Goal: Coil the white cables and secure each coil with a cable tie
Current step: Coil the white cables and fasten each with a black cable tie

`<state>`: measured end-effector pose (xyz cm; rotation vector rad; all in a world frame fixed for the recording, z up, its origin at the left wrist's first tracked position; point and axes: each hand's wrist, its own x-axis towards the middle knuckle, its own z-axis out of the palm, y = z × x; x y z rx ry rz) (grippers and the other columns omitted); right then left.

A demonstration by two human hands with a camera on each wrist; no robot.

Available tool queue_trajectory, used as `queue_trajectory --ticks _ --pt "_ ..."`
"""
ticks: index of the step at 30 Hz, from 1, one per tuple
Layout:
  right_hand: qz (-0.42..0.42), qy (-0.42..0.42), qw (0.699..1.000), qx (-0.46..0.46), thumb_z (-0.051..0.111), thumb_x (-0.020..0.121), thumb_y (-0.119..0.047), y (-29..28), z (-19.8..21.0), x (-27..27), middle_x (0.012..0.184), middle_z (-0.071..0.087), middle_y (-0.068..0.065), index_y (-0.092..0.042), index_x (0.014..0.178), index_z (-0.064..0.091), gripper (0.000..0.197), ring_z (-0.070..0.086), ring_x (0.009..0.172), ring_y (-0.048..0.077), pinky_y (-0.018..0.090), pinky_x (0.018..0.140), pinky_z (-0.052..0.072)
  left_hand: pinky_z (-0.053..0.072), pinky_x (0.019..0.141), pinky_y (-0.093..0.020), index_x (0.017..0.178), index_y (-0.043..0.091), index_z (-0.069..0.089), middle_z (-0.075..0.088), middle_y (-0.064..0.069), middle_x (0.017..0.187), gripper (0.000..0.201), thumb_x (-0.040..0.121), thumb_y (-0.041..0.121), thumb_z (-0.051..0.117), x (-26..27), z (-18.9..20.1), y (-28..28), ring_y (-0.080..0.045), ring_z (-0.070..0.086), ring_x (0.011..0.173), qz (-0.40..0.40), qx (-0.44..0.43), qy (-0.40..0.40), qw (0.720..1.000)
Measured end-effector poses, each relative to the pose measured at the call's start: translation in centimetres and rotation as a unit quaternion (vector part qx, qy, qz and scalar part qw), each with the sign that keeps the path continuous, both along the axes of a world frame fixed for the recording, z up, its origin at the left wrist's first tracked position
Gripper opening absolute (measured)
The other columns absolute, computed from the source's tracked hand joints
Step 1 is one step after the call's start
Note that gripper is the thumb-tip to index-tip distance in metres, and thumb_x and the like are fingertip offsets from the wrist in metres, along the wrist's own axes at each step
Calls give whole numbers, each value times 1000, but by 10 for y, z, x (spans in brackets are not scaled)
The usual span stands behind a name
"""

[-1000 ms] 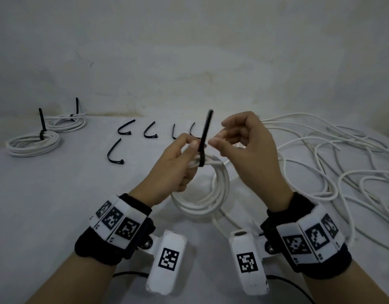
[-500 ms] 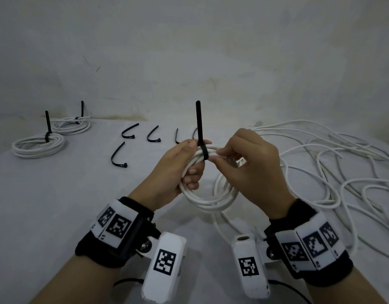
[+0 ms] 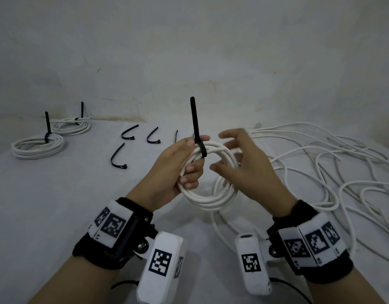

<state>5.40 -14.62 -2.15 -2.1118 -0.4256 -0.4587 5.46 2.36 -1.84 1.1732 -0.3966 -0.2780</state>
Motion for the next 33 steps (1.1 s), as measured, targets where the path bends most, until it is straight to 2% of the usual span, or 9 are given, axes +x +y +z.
queue_trajectory --ticks 3,9,14,17,20,25,27,29,33 --pt "82 65 995 -3 49 85 10 4 -1 -3 94 63 -2 -29 112 53 48 67 78 8 33 71 57 31 39 -18 122 6 50 35 1 55 33 101 21 30 1 -1 1 -6 28 38 8 15 -6 1000" --pt "189 91 976 55 38 81 24 -4 4 -3 103 60 5 -31 126 52 72 60 84 11 29 75 51 33 41 -19 112 11 49 44 0 56 23 101 18 31 -2 1 0 -7 31 36 -1 11 -7 1000" --pt "117 62 989 64 34 82 20 1 0 0 95 55 1 -24 121 54 63 57 74 1 17 63 46 42 45 -22 115 6 51 48 -3 54 41 97 37 32 0 -2 3 -11 38 40 -21 30 7 999" --pt "70 45 994 64 35 82 17 3 -2 2 96 53 1 -27 115 54 59 55 71 1 19 64 45 50 58 -25 91 5 59 50 -3 53 57 85 53 29 -1 -3 4 -13 49 48 -64 79 8 995" --pt "56 37 996 63 36 82 15 2 -4 4 88 51 -3 -29 112 57 58 52 68 1 18 67 40 50 59 -24 78 9 51 42 1 52 48 86 52 32 -1 0 4 -13 48 49 -79 60 39 994" --pt "65 51 995 51 41 81 15 0 -4 2 82 51 -6 -20 117 58 53 49 68 1 16 67 39 49 59 -23 74 12 45 41 3 54 36 89 44 37 3 -2 7 -9 39 43 -109 41 48 992" --pt "103 58 990 82 46 77 12 -2 0 0 89 57 -8 -23 117 59 54 54 77 -1 17 72 46 48 58 -23 72 13 48 41 3 54 35 88 42 37 3 -2 8 -8 36 41 -131 30 64 989" --pt "160 74 974 145 49 70 3 -5 4 -1 103 60 -4 -27 115 60 55 59 95 11 29 84 50 47 56 -23 69 14 54 39 3 52 37 88 42 39 2 -3 9 -7 35 39 -153 36 83 984" --pt "157 58 965 204 55 73 -7 -5 11 -4 95 69 2 -15 97 67 28 66 93 15 28 81 52 42 50 -19 72 10 52 35 4 48 39 92 42 44 -1 -5 6 -5 29 36 -148 123 82 978"
